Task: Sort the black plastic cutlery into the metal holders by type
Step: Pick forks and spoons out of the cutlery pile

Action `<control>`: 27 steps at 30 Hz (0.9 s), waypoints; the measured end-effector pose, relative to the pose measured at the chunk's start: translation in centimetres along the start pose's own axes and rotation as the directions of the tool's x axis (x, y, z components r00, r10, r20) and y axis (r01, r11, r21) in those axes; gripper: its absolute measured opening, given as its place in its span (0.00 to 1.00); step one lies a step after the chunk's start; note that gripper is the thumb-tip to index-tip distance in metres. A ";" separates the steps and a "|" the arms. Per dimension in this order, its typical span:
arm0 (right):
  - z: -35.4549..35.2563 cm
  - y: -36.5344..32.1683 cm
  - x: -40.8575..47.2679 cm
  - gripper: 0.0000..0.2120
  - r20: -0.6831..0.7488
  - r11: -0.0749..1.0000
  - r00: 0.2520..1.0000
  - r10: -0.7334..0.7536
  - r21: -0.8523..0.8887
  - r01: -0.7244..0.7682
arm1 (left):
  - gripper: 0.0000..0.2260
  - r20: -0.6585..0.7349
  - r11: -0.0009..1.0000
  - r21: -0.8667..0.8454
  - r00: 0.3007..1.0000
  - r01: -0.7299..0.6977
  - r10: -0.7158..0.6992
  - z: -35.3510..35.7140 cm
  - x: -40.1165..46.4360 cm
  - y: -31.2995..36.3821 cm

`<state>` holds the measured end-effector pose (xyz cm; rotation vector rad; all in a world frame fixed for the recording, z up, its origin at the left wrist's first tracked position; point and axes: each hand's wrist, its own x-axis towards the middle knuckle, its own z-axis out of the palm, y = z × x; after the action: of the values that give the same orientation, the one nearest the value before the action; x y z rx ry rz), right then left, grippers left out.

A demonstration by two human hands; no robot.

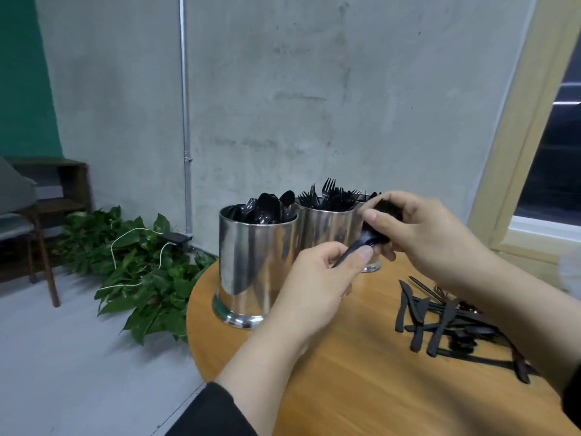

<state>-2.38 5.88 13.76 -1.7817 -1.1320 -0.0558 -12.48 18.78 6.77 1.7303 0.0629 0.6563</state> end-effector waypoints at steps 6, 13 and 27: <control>-2.0 0.8 0.7 0.07 0.014 0.998 0.999 0.048 0.027 -0.048 | 0.16 -0.033 1.000 -0.022 0.999 -0.003 0.003 1.5 1.8 -0.5; -3.6 1.1 5.0 0.02 -0.120 0.999 0.992 -0.042 -0.040 0.037 | 0.06 -0.292 0.992 -0.057 0.952 -0.108 0.087 1.4 4.3 -0.6; -0.5 1.6 16.6 0.07 -0.089 0.763 0.945 -0.315 -0.616 0.197 | 0.12 -0.306 0.993 0.117 0.952 0.012 0.025 -0.2 5.3 -1.6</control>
<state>8.32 16.34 21.08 -2.0914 -1.3026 -0.8232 -7.58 21.42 7.38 1.7270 0.3193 0.9393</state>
